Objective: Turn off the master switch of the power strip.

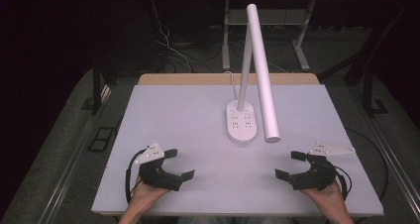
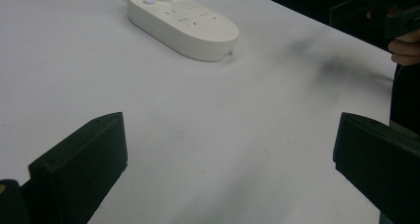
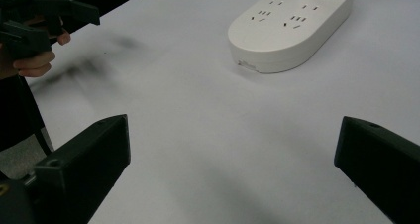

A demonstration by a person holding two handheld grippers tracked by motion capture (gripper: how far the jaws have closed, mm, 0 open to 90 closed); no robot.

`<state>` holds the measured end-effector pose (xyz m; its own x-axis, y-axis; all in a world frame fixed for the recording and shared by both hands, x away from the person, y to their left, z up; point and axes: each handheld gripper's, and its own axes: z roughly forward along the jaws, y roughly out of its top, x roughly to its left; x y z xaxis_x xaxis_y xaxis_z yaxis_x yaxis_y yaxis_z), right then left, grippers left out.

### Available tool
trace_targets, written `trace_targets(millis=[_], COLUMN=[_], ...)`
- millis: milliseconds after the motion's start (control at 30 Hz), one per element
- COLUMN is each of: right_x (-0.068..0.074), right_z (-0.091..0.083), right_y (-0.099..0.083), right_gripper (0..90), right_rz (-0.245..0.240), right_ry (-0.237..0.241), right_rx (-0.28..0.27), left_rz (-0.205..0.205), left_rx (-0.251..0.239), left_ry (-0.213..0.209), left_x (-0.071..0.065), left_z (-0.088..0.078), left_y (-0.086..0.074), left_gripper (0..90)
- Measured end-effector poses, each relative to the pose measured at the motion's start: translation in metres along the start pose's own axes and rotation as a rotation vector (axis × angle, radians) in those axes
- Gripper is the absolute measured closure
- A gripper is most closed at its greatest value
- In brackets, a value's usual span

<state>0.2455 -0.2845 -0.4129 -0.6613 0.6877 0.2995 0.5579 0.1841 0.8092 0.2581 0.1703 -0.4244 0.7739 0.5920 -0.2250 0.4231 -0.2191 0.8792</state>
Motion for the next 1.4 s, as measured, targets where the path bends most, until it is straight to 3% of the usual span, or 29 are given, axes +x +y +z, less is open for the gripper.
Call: trace_targets(millis=[600, 1400], right_x=[-0.001, -0.005], right_z=[0.000, -0.005], right_y=[-0.003, -0.006], right_gripper=[0.1, 0.1], right_rz=[0.001, 0.006], right_ry=[-0.007, -0.014], right_rx=[0.012, 0.013], left_rz=[-0.008, 0.008], left_rx=[0.006, 0.080], left_ry=[0.002, -0.021], left_x=[0.000, -0.002], left_z=[0.001, 0.006], left_y=[-0.001, 0.009], left_gripper=[0.0, 0.0])
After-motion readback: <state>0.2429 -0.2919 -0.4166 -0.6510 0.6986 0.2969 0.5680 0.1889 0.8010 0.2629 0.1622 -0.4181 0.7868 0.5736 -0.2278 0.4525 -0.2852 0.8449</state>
